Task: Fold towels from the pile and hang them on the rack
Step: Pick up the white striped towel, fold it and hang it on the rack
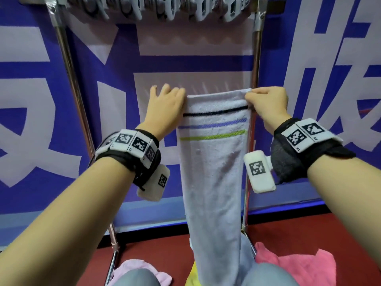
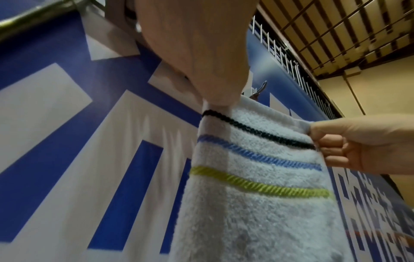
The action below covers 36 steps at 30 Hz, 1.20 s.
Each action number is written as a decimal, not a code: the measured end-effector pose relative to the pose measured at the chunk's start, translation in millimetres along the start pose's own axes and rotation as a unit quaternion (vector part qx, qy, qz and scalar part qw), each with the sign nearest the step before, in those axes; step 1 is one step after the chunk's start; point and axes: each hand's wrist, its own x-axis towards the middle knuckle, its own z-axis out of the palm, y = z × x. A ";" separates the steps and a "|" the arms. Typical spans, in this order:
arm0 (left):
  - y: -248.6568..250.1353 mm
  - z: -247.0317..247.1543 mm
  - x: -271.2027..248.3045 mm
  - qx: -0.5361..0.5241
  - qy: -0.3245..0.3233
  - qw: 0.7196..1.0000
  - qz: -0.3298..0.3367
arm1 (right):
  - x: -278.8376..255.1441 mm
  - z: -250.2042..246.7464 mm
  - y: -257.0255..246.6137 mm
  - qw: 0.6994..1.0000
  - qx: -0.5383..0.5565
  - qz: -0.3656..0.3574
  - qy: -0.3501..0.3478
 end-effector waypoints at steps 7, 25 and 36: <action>-8.7 -29.5 21.5 -0.064 0.059 0.995 -0.046 | 4.1 -6.1 -17.7 0.999 0.029 -0.008 -0.045; -35.0 -50.8 28.4 -0.049 -0.003 0.999 -0.006 | -7.6 11.1 -27.4 0.995 0.092 0.028 -0.029; -37.8 -41.5 24.4 0.036 -0.020 0.999 0.035 | -12.4 12.4 -29.2 0.992 0.109 0.020 -0.065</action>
